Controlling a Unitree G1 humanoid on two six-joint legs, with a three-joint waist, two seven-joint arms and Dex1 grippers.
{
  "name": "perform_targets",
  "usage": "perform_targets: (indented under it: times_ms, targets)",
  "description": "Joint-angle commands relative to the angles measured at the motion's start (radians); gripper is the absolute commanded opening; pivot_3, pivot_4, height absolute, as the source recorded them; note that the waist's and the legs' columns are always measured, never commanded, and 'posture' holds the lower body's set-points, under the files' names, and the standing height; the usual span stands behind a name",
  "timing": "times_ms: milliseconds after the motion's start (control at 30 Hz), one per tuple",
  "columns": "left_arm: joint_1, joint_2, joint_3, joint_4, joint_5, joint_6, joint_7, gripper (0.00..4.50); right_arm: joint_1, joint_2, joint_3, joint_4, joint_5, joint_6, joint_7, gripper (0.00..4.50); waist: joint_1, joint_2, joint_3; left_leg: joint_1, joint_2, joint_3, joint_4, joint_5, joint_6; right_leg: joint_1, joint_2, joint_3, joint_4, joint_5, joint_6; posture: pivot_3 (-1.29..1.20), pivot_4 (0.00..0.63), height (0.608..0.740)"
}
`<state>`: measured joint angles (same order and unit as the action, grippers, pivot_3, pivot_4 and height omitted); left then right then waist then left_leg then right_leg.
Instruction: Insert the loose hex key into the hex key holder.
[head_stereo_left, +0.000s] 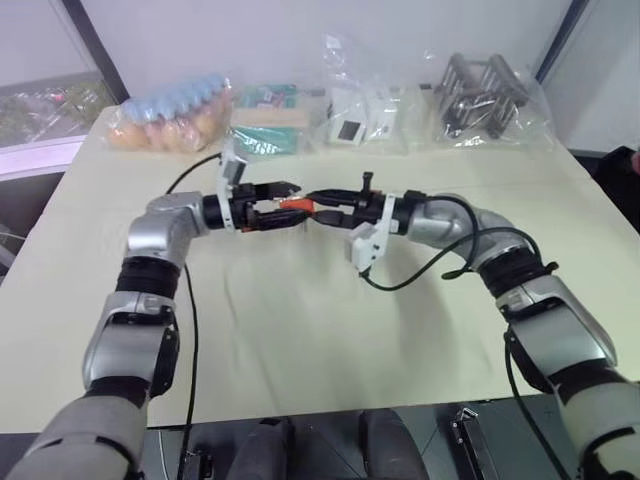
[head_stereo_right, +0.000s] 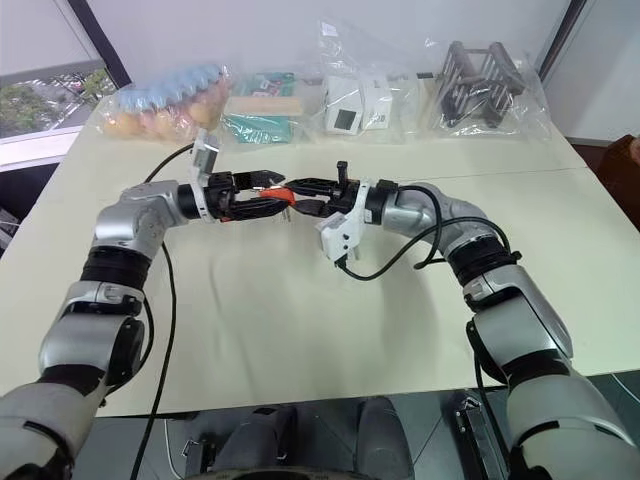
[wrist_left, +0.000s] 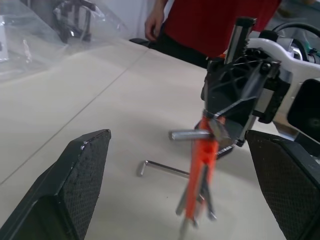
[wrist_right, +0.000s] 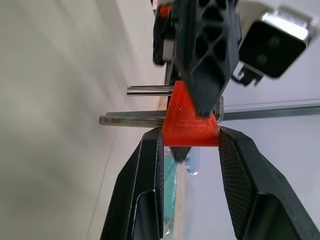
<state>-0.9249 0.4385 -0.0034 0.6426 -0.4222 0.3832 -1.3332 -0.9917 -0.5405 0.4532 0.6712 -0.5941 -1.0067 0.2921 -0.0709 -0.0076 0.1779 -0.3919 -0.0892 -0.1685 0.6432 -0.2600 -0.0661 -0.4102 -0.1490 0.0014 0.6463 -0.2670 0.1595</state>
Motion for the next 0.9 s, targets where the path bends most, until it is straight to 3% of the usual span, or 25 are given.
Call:
perform_targets:
  times_ms: [33,133,300,567,733,800,900]
  targets:
    - [-0.028,-0.006,0.007,-0.003,0.009,-0.024,-0.014,3.95,-0.004,0.004,-0.031,-0.044,0.017,0.013,-0.011,0.96,0.0,0.0,0.0,0.0,0.0,0.0,0.0,0.0,0.0,0.0,0.0,0.0,0.0,0.0,0.0,0.0,0.15,0.74]
    - [-0.03,-0.016,0.012,-0.001,0.005,-0.021,-0.018,2.67,0.002,0.006,-0.031,-0.056,0.017,0.02,-0.011,0.96,0.0,0.0,0.0,0.0,0.0,0.0,0.0,0.0,0.0,0.0,0.0,0.0,0.0,0.0,0.0,0.0,0.15,0.74]
    - [-0.016,-0.022,0.009,-0.017,0.009,-0.013,-0.029,0.04,0.009,0.008,-0.033,-0.072,0.014,0.036,-0.019,0.96,0.0,0.0,0.0,0.0,0.0,0.0,0.0,0.0,0.0,0.0,0.0,0.0,0.0,0.0,0.0,0.0,0.15,0.74]
    - [-0.005,-0.024,0.016,-0.027,0.021,-0.029,0.003,0.04,0.015,0.012,-0.03,-0.071,0.026,0.048,-0.007,0.96,0.0,0.0,0.0,0.0,0.0,0.0,0.001,0.0,0.0,0.0,0.0,0.0,0.0,0.0,0.0,0.0,0.15,0.74]
    - [0.034,-0.026,0.024,-0.087,0.004,-0.015,0.03,0.0,0.045,0.014,-0.04,-0.094,0.109,0.122,0.082,3.6,0.0,0.0,0.0,0.0,0.0,0.0,0.001,0.0,0.0,0.0,0.0,0.0,0.0,0.0,0.0,0.0,0.15,0.74]
    - [0.059,-0.022,0.021,-0.127,0.002,-0.012,0.04,0.0,0.063,0.006,-0.05,-0.114,0.126,0.152,0.104,4.43,0.0,0.0,0.0,0.0,0.0,0.0,0.001,0.0,0.0,0.0,0.0,0.0,0.001,0.0,0.0,0.0,0.15,0.74]
    - [0.097,-0.012,0.01,-0.186,0.016,-0.03,0.052,0.0,0.099,-0.007,-0.075,-0.139,0.186,0.208,0.151,4.43,0.002,0.0,0.0,0.0,0.0,0.0,0.001,0.0,0.0,0.001,0.0,0.0,0.001,0.0,0.0,0.0,0.15,0.74]
